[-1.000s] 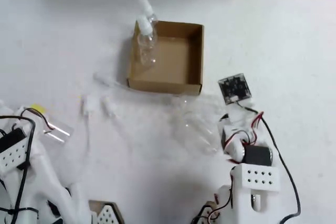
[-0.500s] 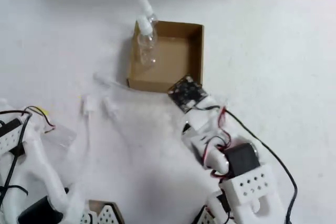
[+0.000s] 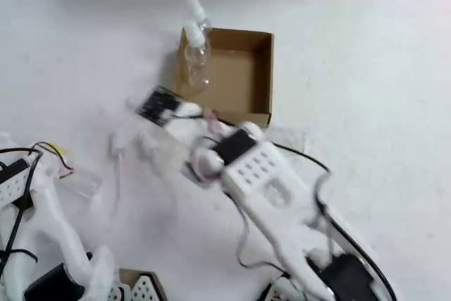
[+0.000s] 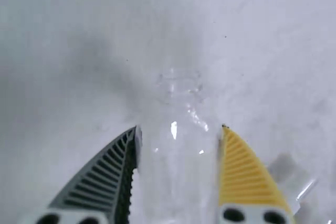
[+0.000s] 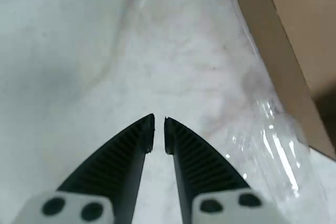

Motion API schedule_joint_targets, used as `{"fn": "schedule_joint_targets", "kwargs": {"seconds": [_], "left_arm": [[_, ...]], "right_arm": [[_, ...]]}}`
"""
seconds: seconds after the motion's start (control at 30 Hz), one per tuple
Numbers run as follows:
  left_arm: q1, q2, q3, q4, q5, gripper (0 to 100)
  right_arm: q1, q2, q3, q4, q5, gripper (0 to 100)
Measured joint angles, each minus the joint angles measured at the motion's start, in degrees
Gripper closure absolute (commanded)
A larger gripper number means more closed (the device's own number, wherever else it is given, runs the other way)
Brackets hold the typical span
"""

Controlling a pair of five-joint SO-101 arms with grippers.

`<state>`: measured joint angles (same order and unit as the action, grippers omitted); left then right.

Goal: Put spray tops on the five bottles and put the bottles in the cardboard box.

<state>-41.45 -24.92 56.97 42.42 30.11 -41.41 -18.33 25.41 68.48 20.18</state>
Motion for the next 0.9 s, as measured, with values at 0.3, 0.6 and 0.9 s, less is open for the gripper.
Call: {"fn": "schedule_joint_targets", "kwargs": {"seconds": [0.3, 0.6, 0.9], "left_arm": [[0.00, 0.00, 0.00, 0.00, 0.00, 98], [0.00, 0.00, 0.00, 0.00, 0.00, 98], [0.00, 0.00, 0.00, 0.00, 0.00, 98]], "right_arm": [[-3.69, 22.77, -25.41, 2.02, -7.30, 98.2], [-2.99, 31.21, -26.64, -2.73, -24.62, 98.1], [-2.99, 34.37, -26.64, -7.65, -26.73, 98.1]]}}
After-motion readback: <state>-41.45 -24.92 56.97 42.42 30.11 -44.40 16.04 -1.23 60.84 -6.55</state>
